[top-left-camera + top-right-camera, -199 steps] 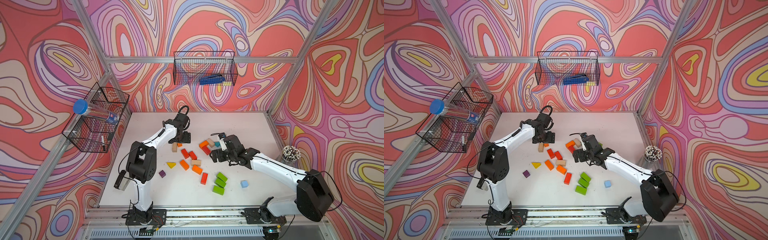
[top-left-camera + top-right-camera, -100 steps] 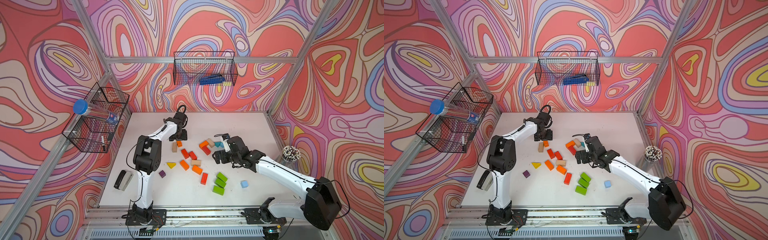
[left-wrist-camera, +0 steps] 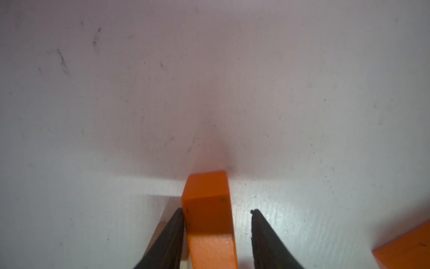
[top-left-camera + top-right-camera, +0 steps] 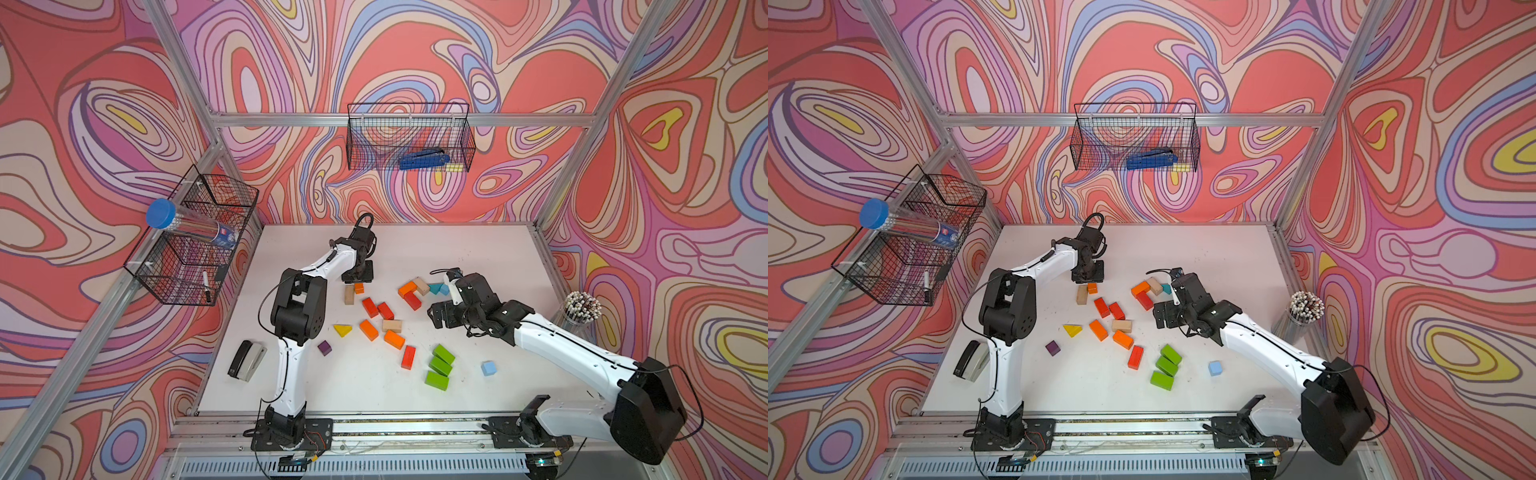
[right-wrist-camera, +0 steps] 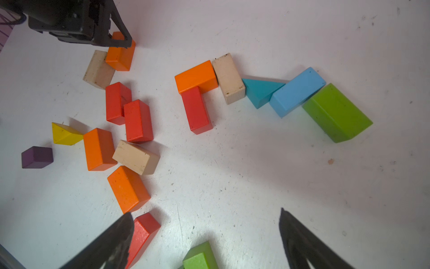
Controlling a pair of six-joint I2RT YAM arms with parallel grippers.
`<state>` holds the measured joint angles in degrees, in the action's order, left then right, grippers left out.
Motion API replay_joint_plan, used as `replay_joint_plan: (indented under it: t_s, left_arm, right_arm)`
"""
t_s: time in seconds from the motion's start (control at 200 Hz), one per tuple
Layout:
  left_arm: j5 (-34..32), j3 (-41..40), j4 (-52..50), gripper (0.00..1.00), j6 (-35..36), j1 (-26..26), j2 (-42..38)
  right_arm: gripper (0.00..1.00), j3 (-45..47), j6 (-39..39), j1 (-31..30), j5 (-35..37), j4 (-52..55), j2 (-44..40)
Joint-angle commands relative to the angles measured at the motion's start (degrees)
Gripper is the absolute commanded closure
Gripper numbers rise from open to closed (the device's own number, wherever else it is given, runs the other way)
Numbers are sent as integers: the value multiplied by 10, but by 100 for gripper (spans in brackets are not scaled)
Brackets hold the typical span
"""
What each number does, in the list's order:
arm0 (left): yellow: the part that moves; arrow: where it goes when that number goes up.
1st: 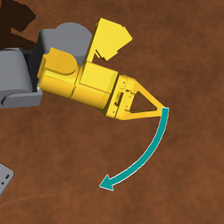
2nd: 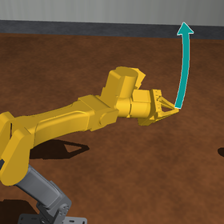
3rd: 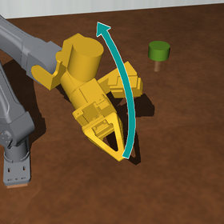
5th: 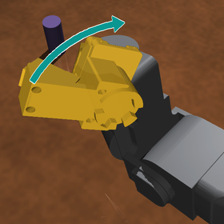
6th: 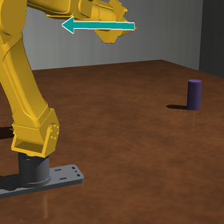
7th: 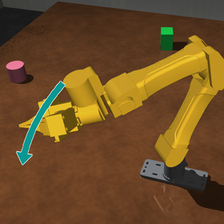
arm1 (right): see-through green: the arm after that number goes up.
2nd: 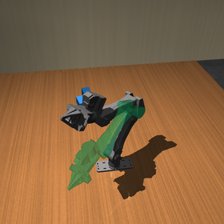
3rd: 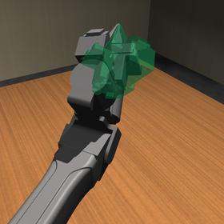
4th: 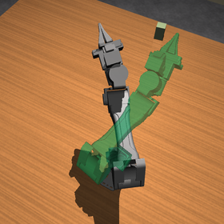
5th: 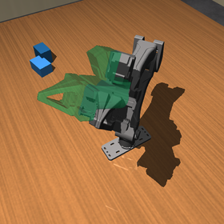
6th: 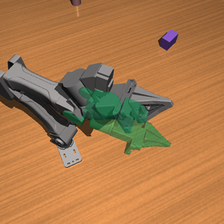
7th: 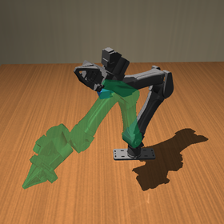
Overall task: Assemble a heart with building blocks
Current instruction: Pick up the building block from the center of the board.
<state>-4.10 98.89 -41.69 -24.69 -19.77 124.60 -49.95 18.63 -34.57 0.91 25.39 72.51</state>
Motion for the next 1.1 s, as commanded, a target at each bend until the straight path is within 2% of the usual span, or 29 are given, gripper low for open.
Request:
replay_joint_plan:
  t_s: [0.0, 0.295, 0.621, 0.711, 0.886, 1.097]
  left_arm:
    - [-3, -10, 7, 57, -4, 3, 9]
    - [-12, -19, 9, 58, 5, 3, 14]
    - [-10, -31, 18, 76, 20, -1, 0]
    - [-14, -41, 23, 78, 32, -8, -21]
    - [-7, -62, 16, 78, 76, -42, -92]
    - [68, -78, 11, 79, 146, -120, -164]
  right_arm:
    - [2, 1, 6, 2, 17, 11, -23]
    - [2, -6, 5, 2, 29, 32, -51]
    - [2, -1, 14, 2, 29, 41, -91]
    - [2, -6, 13, 2, 27, 58, -102]
    - [2, -12, 20, 2, 16, 99, -141]
    - [2, -50, 52, 3, 42, 190, -175]
